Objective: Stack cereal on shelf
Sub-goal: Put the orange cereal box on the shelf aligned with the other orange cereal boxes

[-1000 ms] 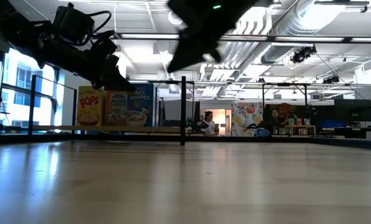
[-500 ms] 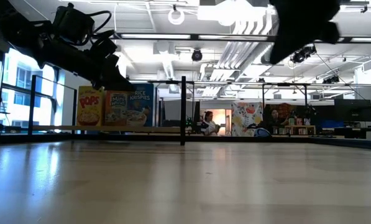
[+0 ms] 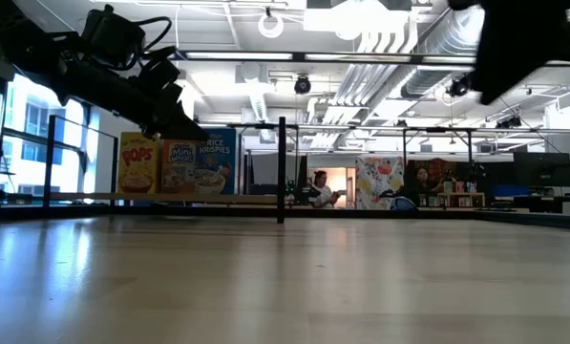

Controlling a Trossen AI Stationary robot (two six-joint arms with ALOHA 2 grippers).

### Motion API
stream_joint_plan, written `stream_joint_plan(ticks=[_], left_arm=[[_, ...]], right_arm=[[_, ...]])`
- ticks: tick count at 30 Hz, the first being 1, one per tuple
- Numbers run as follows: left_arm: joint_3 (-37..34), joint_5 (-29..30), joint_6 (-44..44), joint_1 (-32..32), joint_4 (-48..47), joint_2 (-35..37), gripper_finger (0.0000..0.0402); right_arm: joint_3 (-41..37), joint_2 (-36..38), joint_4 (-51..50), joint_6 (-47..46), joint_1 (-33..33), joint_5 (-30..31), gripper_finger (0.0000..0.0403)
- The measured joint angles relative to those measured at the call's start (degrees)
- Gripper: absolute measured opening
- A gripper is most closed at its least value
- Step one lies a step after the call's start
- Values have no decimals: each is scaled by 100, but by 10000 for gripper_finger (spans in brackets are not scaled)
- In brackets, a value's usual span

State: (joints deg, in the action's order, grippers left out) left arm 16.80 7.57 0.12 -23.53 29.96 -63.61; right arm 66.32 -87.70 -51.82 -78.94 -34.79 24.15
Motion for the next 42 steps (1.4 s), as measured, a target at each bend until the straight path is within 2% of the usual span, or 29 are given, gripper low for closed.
stream_joint_plan(ticks=[7,13,17,20,23,32,37,42], left_arm=[[0,2,11,0,11,0,0],[0,2,12,0,13,0,0],[0,2,13,0,13,0,0],[0,2,13,0,9,0,0],[0,2,13,0,2,0,0],[0,4,13,0,-4,0,0],[0,4,11,0,-7,-2,0],[0,4,11,0,-7,-2,0]], right_arm=[[7,0,-523,-846,-358,-1099,242],[517,-7,-1690,-1636,-653,-1606,288],[1019,-7,-2476,-2070,-826,-1792,293],[1086,-6,-2786,-2414,-1026,-2129,293],[974,-7,-2693,-2722,-1275,-2431,293],[579,-28,-2102,-3930,-2074,-2653,293],[522,-247,-2089,-4083,-2288,-2928,293],[523,-413,-2138,-4107,-2314,-2914,281]])
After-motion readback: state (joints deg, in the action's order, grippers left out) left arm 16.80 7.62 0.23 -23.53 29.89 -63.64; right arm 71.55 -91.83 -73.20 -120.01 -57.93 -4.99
